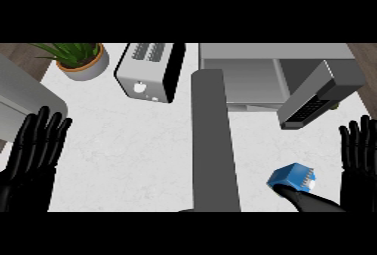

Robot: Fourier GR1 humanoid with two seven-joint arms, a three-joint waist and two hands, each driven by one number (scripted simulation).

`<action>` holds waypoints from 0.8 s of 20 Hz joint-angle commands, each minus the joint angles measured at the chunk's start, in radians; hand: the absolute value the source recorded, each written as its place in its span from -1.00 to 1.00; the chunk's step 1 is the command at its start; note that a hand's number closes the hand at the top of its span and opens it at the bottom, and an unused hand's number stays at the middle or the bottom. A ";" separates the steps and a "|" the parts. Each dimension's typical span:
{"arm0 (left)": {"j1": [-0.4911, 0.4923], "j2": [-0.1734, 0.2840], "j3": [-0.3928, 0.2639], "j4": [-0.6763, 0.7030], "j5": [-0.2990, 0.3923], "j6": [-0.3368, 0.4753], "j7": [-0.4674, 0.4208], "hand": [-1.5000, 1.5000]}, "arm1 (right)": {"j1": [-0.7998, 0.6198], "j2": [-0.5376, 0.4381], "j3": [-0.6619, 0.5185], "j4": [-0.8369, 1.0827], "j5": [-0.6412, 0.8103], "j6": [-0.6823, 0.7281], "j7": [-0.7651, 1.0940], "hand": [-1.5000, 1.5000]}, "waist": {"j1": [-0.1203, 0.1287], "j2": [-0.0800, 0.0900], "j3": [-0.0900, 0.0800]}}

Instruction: Pick up the milk, place it into the microwave and close the microwave

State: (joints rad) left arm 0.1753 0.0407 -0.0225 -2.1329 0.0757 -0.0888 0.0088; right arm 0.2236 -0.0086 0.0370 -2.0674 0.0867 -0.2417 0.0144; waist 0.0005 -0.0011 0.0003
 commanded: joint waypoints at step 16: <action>0.075 -0.010 -0.027 -0.138 0.001 -0.023 0.070 -1.00 | 0.128 -0.002 -0.097 0.469 -0.136 0.040 -0.488 -1.00 | 0.000 0.000 0.000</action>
State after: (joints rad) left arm 0.2468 0.0256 -0.0429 -2.2114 0.0654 -0.1098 0.0217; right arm 0.3730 -0.0045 -0.0180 -1.6957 -0.0176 -0.2289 -0.4024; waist -0.0004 -0.0007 0.0004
